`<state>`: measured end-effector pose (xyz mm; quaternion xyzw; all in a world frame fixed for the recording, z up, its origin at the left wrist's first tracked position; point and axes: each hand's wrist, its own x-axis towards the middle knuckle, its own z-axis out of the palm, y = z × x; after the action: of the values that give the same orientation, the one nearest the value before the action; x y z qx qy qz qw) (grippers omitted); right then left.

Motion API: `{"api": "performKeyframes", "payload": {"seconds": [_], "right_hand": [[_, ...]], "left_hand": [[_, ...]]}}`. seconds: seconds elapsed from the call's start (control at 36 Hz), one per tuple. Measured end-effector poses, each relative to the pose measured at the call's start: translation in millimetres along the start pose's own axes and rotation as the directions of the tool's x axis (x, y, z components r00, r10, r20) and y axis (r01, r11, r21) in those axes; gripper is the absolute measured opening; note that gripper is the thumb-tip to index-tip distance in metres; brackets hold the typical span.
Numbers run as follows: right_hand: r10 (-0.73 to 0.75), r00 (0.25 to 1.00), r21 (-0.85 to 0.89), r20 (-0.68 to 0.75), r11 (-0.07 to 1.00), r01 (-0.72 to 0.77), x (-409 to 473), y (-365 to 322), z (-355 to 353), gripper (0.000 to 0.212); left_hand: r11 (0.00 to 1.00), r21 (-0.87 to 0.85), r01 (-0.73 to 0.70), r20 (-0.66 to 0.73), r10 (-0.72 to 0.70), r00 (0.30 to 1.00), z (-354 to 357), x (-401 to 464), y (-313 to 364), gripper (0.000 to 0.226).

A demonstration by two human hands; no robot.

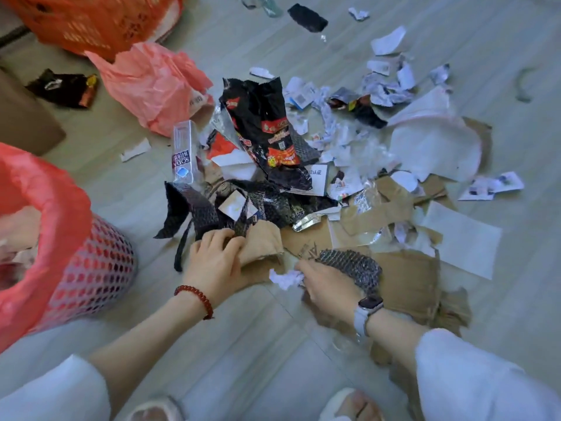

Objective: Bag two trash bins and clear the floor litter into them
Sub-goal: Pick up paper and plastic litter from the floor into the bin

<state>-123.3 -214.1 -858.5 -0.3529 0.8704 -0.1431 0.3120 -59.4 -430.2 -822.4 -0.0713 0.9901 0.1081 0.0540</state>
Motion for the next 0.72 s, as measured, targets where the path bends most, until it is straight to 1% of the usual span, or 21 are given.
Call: {"api": "performKeyframes", "payload": {"seconds": [0.06, 0.08, 0.11, 0.17, 0.22, 0.25, 0.33, 0.36, 0.39, 0.44, 0.5, 0.58, 0.64, 0.69, 0.72], "right_hand": [[0.095, 0.990, 0.166, -0.106, 0.983, -0.076, -6.8, 1.5, -16.5, 0.044], [0.119, 0.981, 0.192, -0.154, 0.978, -0.088, -9.3, 5.3, -22.9, 0.052], [0.152, 0.971, 0.185, -0.183, 0.976, -0.118, -11.3, 11.4, -26.5, 0.055], [0.260, 0.941, 0.126, -0.216, 0.963, -0.237, -13.6, 24.2, -32.1, 0.049], [0.378, 0.891, 0.076, -0.251, 0.925, -0.372, -17.3, 37.9, -29.8, 0.044], [0.413, 0.874, 0.040, -0.255, 0.908, -0.417, -19.5, 42.7, -25.6, 0.043], [0.473, 0.858, -0.058, -0.200, 0.869, -0.492, -23.5, 52.0, -5.0, 0.062], [0.485, 0.855, -0.071, -0.185, 0.861, -0.504, -23.5, 52.2, 0.4, 0.064], [0.496, 0.850, -0.076, -0.178, 0.854, -0.514, -22.4, 52.1, 4.7, 0.060], [0.498, 0.847, -0.064, -0.185, 0.854, -0.516, -19.2, 50.5, 9.4, 0.044], [0.485, 0.848, -0.062, -0.213, 0.860, -0.507, -16.8, 47.3, 10.4, 0.024], [0.456, 0.853, -0.055, -0.252, 0.874, -0.484, -17.7, 44.6, 5.2, 0.018], [0.431, 0.854, 0.059, -0.290, 0.899, -0.434, -19.5, 41.7, -2.7, 0.012], [0.469, 0.836, 0.260, -0.284, 0.877, -0.404, -23.7, 36.6, -12.8, 0.011], [0.474, 0.837, 0.328, -0.274, 0.864, -0.382, -26.8, 34.7, -17.5, 0.011]], "left_hand": [[0.999, 0.022, 0.046, -0.045, -0.045, 0.998, -3.7, 0.7, -0.2, 0.040], [0.997, 0.029, 0.073, -0.054, -0.072, 0.996, -3.4, -0.2, -1.7, 0.041], [0.994, 0.032, 0.106, -0.058, -0.104, 0.993, -2.6, -1.9, -3.3, 0.046], [0.978, 0.015, 0.206, -0.046, -0.206, 0.978, -0.4, -4.3, -7.7, 0.058], [0.940, -0.070, 0.333, 0.015, -0.333, 0.943, 1.9, -3.5, -14.7, 0.077], [0.917, -0.126, 0.378, 0.037, -0.376, 0.926, 2.5, -1.7, -18.1, 0.087], [0.838, -0.301, 0.454, 0.079, -0.453, 0.888, 9.7, 5.1, -27.7, 0.107], [0.815, -0.342, 0.468, 0.101, -0.463, 0.881, 12.3, 6.6, -28.0, 0.110], [0.801, -0.372, 0.468, 0.114, -0.461, 0.880, 15.3, 7.9, -28.1, 0.112], [0.805, -0.404, 0.433, 0.109, -0.428, 0.897, 21.0, 11.4, -28.1, 0.107], [0.830, -0.395, 0.394, 0.099, -0.388, 0.916, 24.9, 14.7, -31.7, 0.097], [0.855, -0.363, 0.370, 0.089, -0.363, 0.927, 25.2, 17.8, -39.6, 0.080], [0.874, -0.343, 0.345, 0.041, -0.353, 0.935, 22.2, 17.0, -43.1, 0.069], [0.908, -0.315, 0.276, -0.053, -0.307, 0.950, 16.0, 14.5, -42.8, 0.052], [0.923, -0.310, 0.226, -0.104, -0.270, 0.957, 13.5, 12.6, -41.5, 0.042]]}}
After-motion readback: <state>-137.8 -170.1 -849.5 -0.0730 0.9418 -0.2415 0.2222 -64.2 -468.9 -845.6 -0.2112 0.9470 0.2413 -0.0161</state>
